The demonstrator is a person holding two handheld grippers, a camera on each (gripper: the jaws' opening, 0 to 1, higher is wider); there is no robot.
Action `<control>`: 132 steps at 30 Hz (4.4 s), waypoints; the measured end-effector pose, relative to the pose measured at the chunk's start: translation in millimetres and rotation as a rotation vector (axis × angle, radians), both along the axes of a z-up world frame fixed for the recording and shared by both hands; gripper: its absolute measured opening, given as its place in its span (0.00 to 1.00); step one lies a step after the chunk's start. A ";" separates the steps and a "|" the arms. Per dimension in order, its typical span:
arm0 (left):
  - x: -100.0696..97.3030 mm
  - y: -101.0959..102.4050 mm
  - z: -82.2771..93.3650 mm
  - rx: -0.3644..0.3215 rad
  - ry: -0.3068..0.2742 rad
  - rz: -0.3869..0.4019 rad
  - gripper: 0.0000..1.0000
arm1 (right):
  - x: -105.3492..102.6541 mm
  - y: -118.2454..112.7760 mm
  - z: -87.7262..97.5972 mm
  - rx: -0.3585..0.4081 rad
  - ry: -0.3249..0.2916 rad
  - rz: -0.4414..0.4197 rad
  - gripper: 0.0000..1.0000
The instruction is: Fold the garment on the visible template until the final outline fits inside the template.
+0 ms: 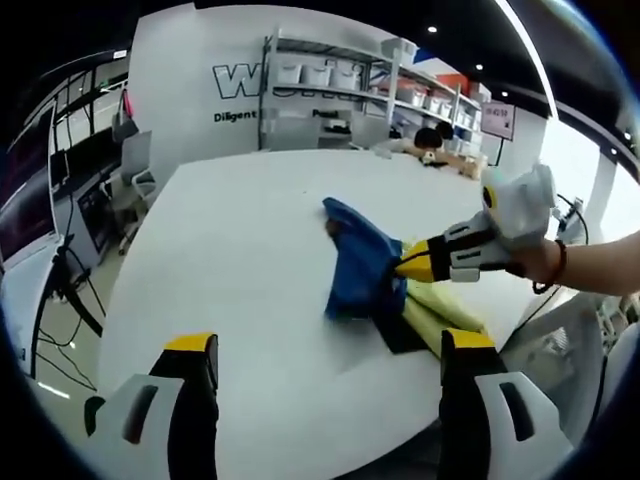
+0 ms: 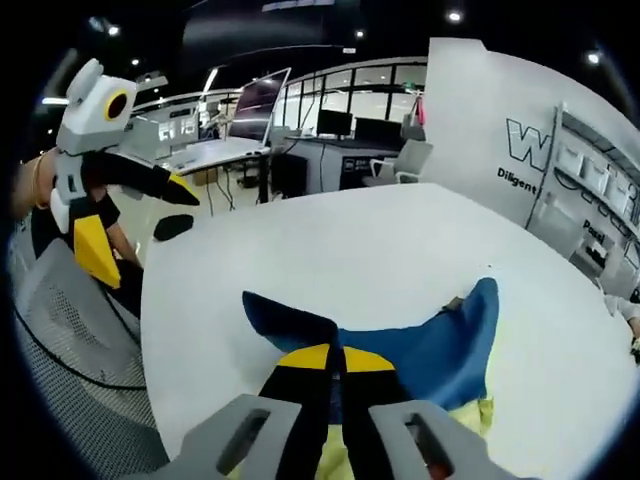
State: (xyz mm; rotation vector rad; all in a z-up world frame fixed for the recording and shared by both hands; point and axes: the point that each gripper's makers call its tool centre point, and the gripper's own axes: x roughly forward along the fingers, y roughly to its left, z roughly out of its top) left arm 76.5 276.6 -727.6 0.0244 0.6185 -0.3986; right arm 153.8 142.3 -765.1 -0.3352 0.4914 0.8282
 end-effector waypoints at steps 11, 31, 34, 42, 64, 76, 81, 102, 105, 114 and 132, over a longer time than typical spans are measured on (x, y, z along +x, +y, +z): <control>-0.2 -5.6 -2.9 0.006 0.010 -0.012 0.88 | 32.5 -48.9 21.7 -0.050 -0.074 -0.136 0.00; 6.0 -11.3 -2.2 0.017 0.010 -0.031 0.85 | 81.6 -160.6 59.6 -0.143 -0.184 -0.341 0.00; 8.7 -9.9 -0.1 0.016 -0.005 -0.020 0.84 | 84.0 -175.4 61.1 -0.169 -0.198 -0.357 0.00; 11.8 -12.7 4.0 0.007 -0.019 -0.020 0.83 | 96.8 -221.5 64.8 -0.203 -0.220 -0.474 0.00; 15.3 -27.3 -2.8 0.044 -0.012 -0.071 0.85 | 104.8 -317.9 48.1 -0.301 -0.190 -0.633 0.00; 29.0 -44.0 -12.0 0.034 0.003 -0.060 0.83 | 110.3 -362.7 25.0 -0.294 -0.129 -0.701 0.00; 39.5 -51.0 -16.2 0.034 0.010 -0.065 0.81 | 111.1 -387.9 14.5 -0.283 -0.094 -0.769 0.00; 60.8 -77.1 -42.7 0.009 0.067 -0.121 0.63 | 101.3 -385.2 6.3 -0.085 -0.019 -0.799 0.15; 64.3 -80.2 -43.9 0.000 0.067 -0.125 0.62 | 96.3 -364.3 9.2 -0.081 -0.019 -0.750 0.21; 79.0 -86.4 -47.5 -0.006 0.067 -0.134 0.60 | 87.0 -297.1 13.5 -0.033 -0.009 -0.621 0.30; 136.9 -101.3 -51.3 -0.049 0.027 -0.145 0.49 | 58.4 -196.7 -27.2 0.110 0.144 -0.500 0.33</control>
